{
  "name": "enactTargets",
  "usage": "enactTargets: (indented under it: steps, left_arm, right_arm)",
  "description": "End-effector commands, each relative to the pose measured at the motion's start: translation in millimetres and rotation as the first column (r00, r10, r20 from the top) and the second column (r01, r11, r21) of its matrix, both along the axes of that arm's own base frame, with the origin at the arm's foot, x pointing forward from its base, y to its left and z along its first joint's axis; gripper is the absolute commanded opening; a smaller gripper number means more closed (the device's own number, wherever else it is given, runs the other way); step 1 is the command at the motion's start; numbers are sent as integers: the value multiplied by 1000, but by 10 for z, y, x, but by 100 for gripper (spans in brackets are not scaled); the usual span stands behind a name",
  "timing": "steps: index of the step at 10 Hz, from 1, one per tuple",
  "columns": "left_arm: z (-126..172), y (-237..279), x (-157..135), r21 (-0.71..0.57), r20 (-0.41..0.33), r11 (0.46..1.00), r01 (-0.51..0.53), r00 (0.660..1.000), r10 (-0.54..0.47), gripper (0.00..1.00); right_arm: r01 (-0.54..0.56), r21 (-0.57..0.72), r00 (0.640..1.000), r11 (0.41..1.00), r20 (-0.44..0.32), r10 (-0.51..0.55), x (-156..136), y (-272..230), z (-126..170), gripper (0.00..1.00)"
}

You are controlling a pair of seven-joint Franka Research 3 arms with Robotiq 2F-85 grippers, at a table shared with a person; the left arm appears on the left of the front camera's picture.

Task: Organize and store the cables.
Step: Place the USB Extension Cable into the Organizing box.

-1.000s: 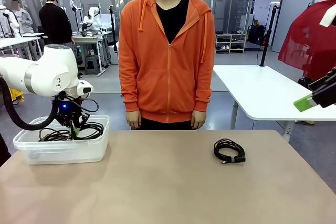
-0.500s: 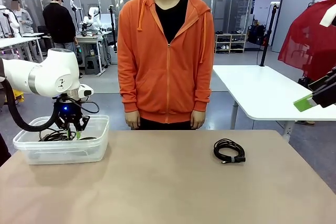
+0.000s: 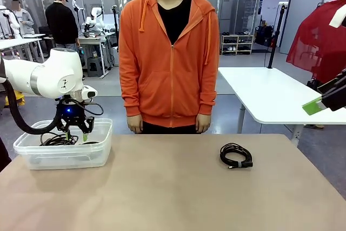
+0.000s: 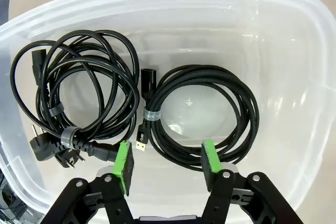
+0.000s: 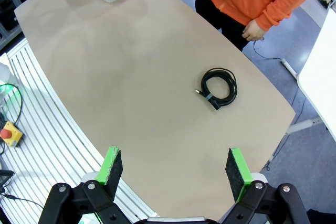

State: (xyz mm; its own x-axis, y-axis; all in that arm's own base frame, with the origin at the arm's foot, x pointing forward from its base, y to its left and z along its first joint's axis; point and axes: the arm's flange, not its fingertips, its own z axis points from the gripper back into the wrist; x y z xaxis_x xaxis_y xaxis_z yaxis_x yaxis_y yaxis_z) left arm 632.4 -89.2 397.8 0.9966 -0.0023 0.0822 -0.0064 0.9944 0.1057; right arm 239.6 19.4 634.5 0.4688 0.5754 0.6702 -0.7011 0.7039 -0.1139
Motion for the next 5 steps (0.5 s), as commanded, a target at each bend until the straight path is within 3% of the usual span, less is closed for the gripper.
enactTargets:
  steps: [1,4,5]
  left_arm:
    - [66,40,0,-19,-19,1000,-12,1000,11,79]
    - [113,110,-38,-102,-33,995,-18,999,15,100]
    - [134,119,-59,-129,-37,992,-10,999,5,100]
  right_arm:
    - [11,-10,1000,1000,-10,-11,-13,-19,-17,100]
    - [11,-10,1000,1000,-10,-11,-13,-19,-17,100]
    - [11,-10,1000,1000,-10,-11,-13,-19,-17,100]
